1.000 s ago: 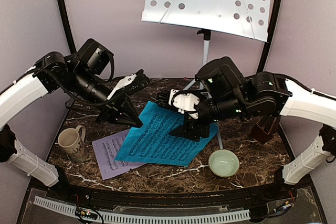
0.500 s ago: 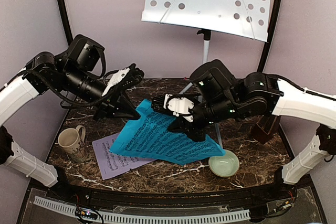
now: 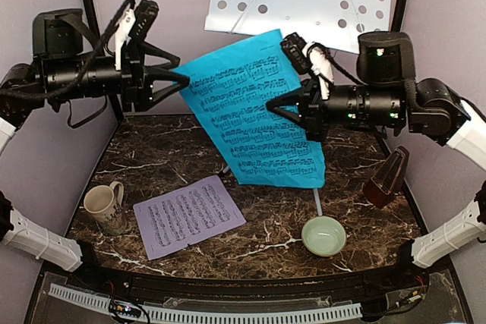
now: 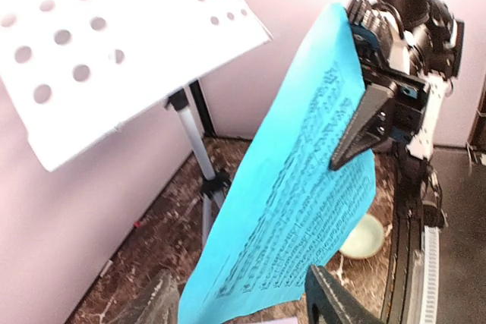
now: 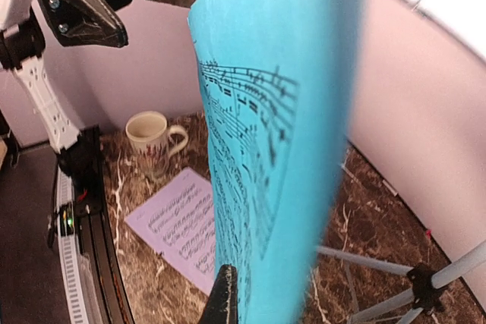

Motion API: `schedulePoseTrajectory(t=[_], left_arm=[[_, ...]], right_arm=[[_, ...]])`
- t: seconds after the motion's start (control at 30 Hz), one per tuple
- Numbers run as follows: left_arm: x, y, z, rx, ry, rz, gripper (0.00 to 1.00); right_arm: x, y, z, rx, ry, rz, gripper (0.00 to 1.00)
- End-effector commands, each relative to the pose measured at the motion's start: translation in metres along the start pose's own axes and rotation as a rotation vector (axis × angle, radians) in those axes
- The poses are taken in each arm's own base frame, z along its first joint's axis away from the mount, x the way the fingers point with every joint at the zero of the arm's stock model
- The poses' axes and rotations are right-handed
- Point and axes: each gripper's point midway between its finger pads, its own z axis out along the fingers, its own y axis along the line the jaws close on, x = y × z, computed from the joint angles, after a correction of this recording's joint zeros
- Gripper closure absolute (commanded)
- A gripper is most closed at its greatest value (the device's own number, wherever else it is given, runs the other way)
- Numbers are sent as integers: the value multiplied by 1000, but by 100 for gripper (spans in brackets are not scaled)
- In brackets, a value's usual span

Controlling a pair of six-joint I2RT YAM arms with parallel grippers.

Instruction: Set up the instrument practice props

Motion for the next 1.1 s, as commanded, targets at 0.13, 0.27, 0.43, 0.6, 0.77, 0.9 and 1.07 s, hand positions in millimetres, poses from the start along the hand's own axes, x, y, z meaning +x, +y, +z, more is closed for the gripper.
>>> schedulePoseTrajectory(t=[0.13, 0.27, 0.43, 0.6, 0.77, 0.9, 1.07], left_arm=[[-108, 41, -18, -157, -273, -24, 39], [-145, 56, -9, -200, -359, -19, 39], [-158, 79, 24, -277, -346, -10, 40], [-169, 91, 35, -334, -392, 24, 40], [-167, 96, 57, -343, -385, 41, 42], [-165, 99, 72, -351, -384, 53, 43], [-165, 108, 82, -404, -388, 92, 50]], right_arm=[[-103, -54, -80, 243, -392, 129, 100], [-131, -81, -124, 387, -519, 167, 100], [-142, -112, -177, 598, -624, 196, 100], [-147, -129, -208, 742, -669, 186, 100], [-151, -137, -222, 824, -714, 167, 100], [-151, -142, -224, 858, -728, 161, 100], [-156, -143, -221, 865, -742, 145, 100]])
